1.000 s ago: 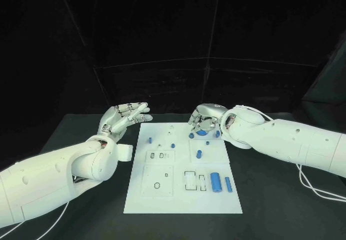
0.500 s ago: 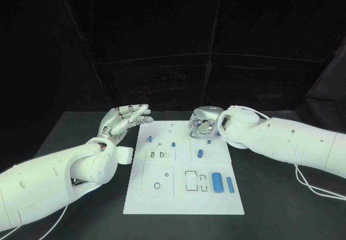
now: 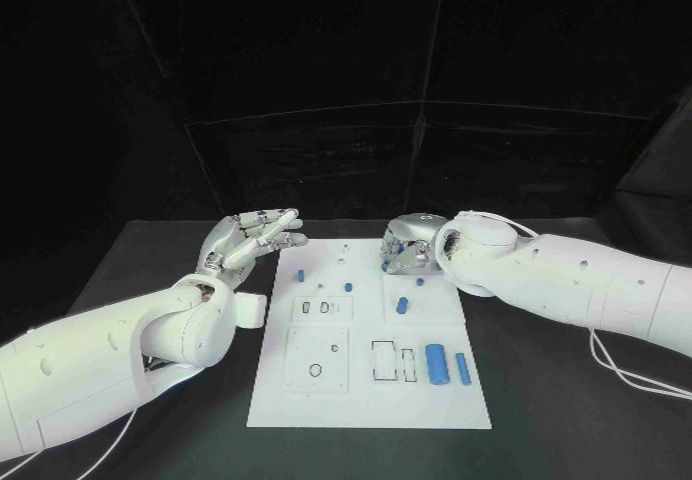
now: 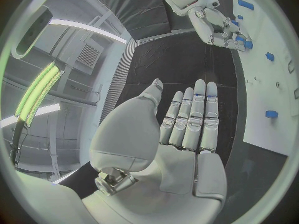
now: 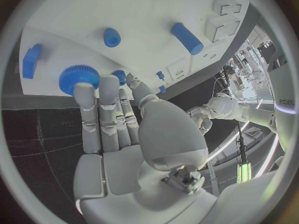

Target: Assemble the parts on the task board

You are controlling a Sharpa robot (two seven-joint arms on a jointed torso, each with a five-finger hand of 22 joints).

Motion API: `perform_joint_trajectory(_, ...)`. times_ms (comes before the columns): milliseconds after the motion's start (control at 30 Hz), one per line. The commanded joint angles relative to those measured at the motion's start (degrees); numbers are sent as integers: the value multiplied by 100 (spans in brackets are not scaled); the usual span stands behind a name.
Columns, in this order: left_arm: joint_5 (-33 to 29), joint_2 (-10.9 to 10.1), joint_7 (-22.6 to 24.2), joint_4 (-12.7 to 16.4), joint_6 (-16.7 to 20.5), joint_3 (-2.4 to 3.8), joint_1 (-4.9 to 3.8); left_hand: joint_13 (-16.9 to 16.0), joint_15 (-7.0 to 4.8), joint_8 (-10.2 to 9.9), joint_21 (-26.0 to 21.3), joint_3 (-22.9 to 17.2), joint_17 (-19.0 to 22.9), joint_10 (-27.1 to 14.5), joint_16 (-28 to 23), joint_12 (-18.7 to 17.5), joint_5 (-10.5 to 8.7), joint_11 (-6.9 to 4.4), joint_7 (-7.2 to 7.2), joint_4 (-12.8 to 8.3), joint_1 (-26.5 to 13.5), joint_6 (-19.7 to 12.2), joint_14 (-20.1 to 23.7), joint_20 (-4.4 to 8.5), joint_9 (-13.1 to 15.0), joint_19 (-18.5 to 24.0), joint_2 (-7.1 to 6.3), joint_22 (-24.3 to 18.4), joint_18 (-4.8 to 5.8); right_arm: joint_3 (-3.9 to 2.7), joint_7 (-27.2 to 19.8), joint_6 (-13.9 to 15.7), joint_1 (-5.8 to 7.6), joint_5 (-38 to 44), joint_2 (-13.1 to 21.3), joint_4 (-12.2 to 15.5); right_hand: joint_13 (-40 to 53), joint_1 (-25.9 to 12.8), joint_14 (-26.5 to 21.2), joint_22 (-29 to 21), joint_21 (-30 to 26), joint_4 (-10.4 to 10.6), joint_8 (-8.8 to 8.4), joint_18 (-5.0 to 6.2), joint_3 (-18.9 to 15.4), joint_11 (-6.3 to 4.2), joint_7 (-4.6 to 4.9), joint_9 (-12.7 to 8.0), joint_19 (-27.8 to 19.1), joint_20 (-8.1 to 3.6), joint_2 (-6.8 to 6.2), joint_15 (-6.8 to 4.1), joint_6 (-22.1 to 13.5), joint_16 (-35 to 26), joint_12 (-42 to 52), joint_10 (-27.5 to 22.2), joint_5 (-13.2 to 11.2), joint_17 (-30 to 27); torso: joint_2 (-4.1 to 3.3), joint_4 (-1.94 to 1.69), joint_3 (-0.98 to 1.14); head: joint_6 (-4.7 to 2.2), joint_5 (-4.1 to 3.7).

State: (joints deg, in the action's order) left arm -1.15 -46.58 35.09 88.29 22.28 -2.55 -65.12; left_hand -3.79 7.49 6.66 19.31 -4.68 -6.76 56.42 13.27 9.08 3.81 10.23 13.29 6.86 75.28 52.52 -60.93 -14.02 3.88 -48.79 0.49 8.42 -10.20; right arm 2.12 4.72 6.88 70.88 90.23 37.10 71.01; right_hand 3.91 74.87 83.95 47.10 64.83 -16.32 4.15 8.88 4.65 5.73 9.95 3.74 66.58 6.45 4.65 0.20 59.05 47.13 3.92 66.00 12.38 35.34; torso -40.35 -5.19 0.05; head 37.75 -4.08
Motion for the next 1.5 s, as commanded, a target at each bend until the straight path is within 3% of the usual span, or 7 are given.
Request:
perform_joint_trajectory(33,35,-4,5,17,-55,6,-8,-1,11,-6,26,-7,-9,41,-22,-36,14,18,29,-30,5,32,-43,-8,-8,-46,28,-1,-39,-5,27,-32,17,91,-17,-4,0,16,32,140,116,5,-26,-107,95,2,0,6,90,0,103,23,15,163,35,-6,-130,156,-9,-6,3,13,-2)
perform_joint_trajectory(467,35,-9,-25,33,-54,6,-9,1,11,-14,30,-3,-12,39,-29,-47,14,20,34,-26,-9,31,-51,-5,-10,-59,42,-3,-38,-5,36,-182,17,108,-99,-97,6,-7,60,703,553,11,0,-187,442,-59,-60,13,270,-22,174,-11,160,787,91,164,-239,735,-22,-9,1,56,8)
perform_joint_trajectory(1100,34,-22,-60,35,-64,7,-11,5,14,-31,31,-2,-15,25,-46,-70,15,27,42,-25,-19,22,-52,-3,-13,-74,65,-7,-35,-5,43,-372,16,135,-214,-240,1,-18,51,790,630,2,-14,-198,531,-60,-59,8,280,-25,111,-13,170,906,81,174,-261,829,-55,-25,-3,115,-5)
perform_joint_trajectory(1500,34,-12,-73,17,-78,7,-11,7,17,-40,29,-2,-16,17,-56,-82,15,31,47,-30,-18,16,-49,-3,-15,-77,73,-10,-33,-4,77,-422,16,136,-251,-296,-2,11,37,873,704,-9,-24,-207,667,-58,-56,6,288,-22,79,-10,170,1015,69,177,-246,911,-55,-31,-16,132,-4)
